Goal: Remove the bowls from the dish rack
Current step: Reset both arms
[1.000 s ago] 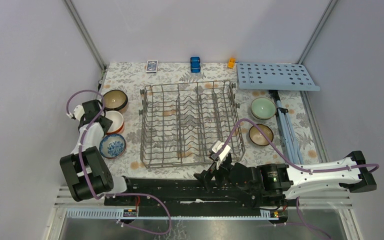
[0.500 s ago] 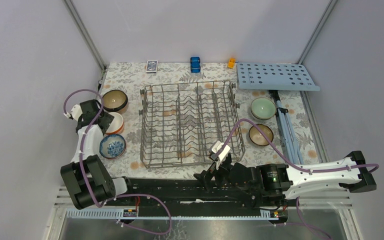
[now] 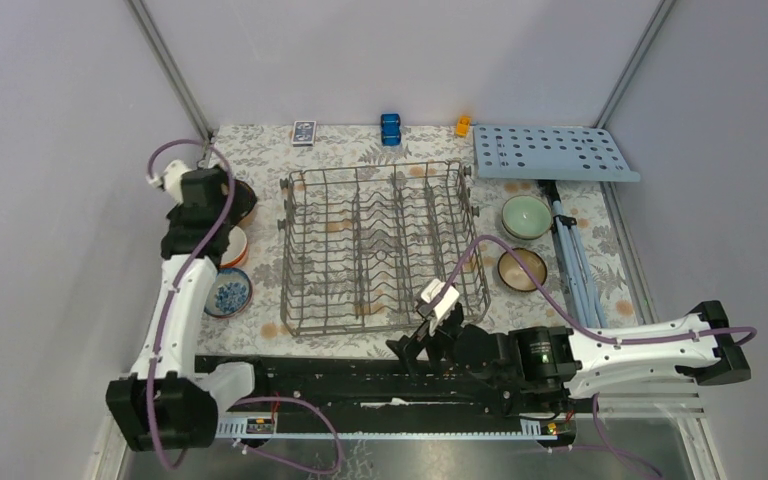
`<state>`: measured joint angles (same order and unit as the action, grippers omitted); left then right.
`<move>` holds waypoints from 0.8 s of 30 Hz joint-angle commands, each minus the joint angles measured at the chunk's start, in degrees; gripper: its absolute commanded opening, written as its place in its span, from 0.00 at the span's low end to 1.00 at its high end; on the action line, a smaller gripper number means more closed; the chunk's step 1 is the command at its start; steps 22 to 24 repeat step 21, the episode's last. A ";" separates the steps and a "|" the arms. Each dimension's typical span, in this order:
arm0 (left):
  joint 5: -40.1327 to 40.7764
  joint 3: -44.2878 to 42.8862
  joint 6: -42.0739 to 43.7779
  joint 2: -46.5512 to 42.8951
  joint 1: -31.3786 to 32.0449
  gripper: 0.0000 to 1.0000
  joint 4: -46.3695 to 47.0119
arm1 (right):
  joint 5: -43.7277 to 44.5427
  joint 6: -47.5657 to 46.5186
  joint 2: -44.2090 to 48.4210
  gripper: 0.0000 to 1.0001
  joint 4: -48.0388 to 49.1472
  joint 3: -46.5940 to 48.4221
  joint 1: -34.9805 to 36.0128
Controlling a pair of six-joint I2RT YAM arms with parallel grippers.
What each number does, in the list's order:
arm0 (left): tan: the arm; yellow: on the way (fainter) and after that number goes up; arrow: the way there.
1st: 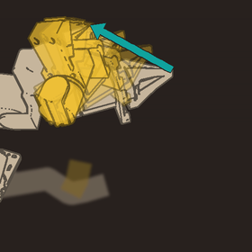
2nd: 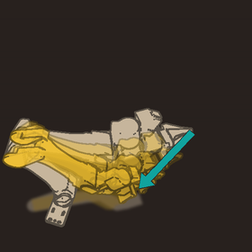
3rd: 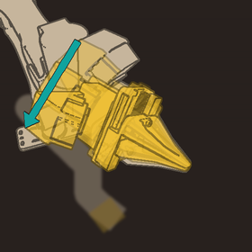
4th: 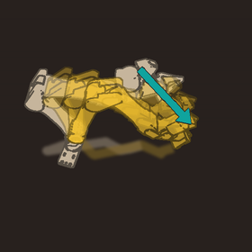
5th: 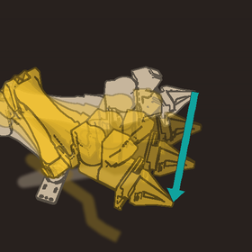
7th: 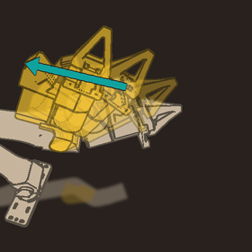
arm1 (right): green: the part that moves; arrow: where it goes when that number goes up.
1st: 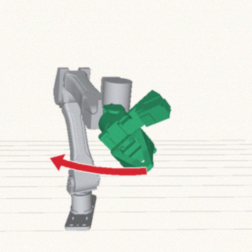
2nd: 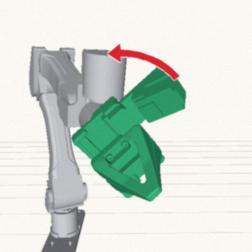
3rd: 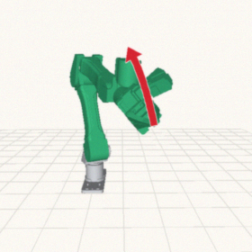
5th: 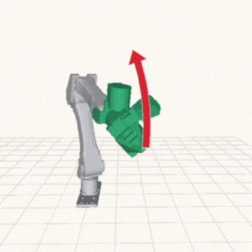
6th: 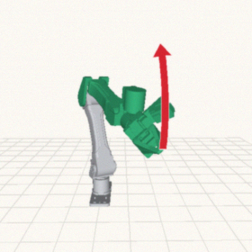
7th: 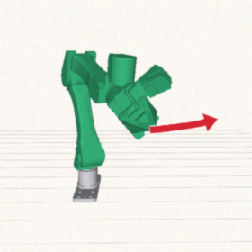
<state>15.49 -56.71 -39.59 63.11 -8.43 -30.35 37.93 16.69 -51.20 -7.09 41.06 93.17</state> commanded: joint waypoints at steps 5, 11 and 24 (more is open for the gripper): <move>11.25 -7.34 0.93 -1.03 24.44 0.99 -3.40 | -0.62 3.52 -5.70 1.00 -6.05 13.60 -15.57; 8.08 -4.37 0.93 -2.28 30.19 0.99 -3.06 | -8.99 10.73 -1.94 1.00 -10.19 14.61 -36.52; 2.18 0.82 3.91 -6.78 31.19 0.99 1.40 | -12.30 17.42 -1.40 1.00 -9.59 11.14 -45.48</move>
